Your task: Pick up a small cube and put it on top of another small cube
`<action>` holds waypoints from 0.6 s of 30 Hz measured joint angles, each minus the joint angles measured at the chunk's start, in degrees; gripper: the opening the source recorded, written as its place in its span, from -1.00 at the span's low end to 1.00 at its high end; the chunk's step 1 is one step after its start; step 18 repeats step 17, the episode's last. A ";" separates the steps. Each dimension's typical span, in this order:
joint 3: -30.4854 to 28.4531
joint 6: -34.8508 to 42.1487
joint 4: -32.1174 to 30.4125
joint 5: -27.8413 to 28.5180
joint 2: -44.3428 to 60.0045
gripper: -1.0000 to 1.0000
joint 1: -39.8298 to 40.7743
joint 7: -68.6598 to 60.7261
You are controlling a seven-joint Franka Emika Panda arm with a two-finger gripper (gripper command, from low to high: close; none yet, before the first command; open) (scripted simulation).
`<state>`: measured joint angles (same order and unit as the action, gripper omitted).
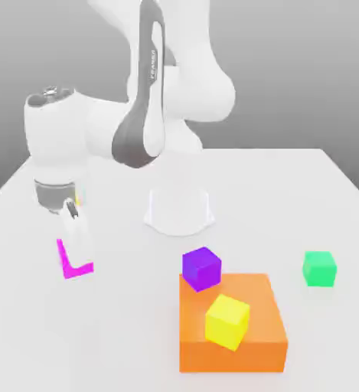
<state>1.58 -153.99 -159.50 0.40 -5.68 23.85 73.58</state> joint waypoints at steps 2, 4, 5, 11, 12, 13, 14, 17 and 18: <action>2.92 3.48 3.08 -0.76 -0.42 -1.00 -3.86 -3.87; 6.00 6.90 6.09 -1.55 -0.86 -1.00 -7.52 -7.74; 7.47 8.61 7.59 -1.97 -1.09 -1.00 -9.40 -9.68; 13.62 8.68 13.10 -0.89 4.54 -1.00 -18.19 -15.99; 13.65 6.72 12.87 -0.11 6.33 1.00 -18.62 -15.58; 13.65 6.72 12.87 -0.11 6.33 1.00 -18.92 -15.58; 13.65 6.72 12.87 -0.11 6.33 1.00 -19.16 -15.58; 13.65 6.72 12.87 -0.11 6.33 1.00 -19.65 -15.58; 13.65 6.72 12.87 -0.11 6.33 1.00 -19.65 -15.58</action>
